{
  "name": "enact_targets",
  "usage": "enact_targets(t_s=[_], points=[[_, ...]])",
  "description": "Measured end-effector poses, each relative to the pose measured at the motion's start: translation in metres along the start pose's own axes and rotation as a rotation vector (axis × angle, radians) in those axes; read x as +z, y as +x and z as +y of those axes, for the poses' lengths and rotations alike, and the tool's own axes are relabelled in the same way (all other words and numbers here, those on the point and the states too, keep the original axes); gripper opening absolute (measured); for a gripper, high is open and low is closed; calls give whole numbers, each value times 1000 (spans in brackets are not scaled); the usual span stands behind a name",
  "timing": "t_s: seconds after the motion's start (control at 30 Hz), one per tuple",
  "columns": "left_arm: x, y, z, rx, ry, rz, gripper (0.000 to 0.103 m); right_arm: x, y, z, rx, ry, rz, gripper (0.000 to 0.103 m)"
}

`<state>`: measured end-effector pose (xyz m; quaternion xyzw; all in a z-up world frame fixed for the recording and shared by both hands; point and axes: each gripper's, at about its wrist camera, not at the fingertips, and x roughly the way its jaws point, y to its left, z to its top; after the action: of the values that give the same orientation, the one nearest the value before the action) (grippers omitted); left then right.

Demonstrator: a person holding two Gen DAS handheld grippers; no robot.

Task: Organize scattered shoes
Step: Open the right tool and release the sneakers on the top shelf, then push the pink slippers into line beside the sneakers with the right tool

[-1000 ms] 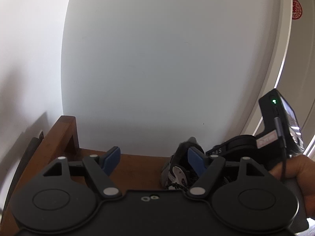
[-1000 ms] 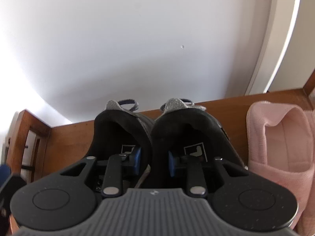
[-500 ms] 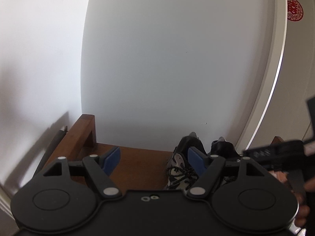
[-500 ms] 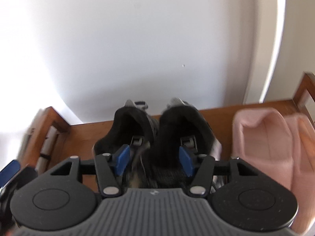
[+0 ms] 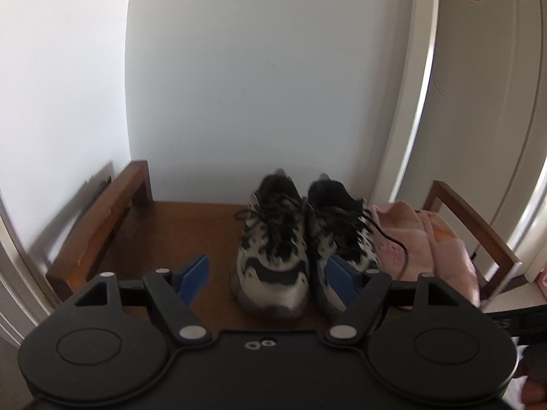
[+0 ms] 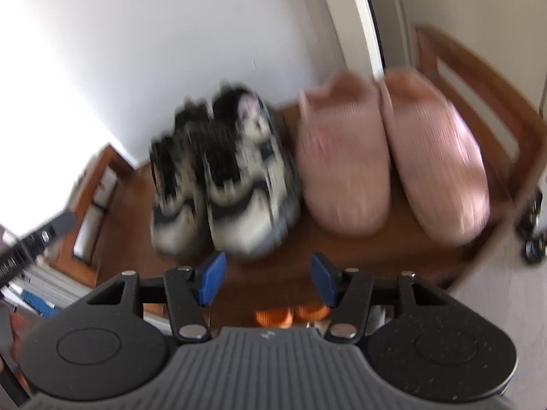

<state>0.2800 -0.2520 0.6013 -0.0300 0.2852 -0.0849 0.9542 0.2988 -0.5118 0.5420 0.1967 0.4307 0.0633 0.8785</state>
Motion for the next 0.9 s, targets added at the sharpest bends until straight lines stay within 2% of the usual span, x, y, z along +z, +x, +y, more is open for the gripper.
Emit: enact_targets(t_s=[0.13, 0.27, 0.4, 0.5, 0.73, 0.9], points=[[-4, -15, -2, -4, 29, -10, 76, 6, 14, 10, -5, -81, -54, 59], [-4, -16, 3, -16, 28, 1, 76, 31, 35, 24, -51, -160, -117, 59], [-5, -15, 9, -8, 12, 11, 76, 52, 68, 25, -72, -181, -95, 59], [-8, -18, 17, 9, -6, 5, 76, 57, 90, 23, -62, -159, -37, 60], [-12, -12, 31, 32, -42, 11, 76, 55, 100, 31, -78, -125, -36, 67], [-9, -8, 28, 16, -30, 7, 76, 59, 107, 13, -41, 31, -36, 70]])
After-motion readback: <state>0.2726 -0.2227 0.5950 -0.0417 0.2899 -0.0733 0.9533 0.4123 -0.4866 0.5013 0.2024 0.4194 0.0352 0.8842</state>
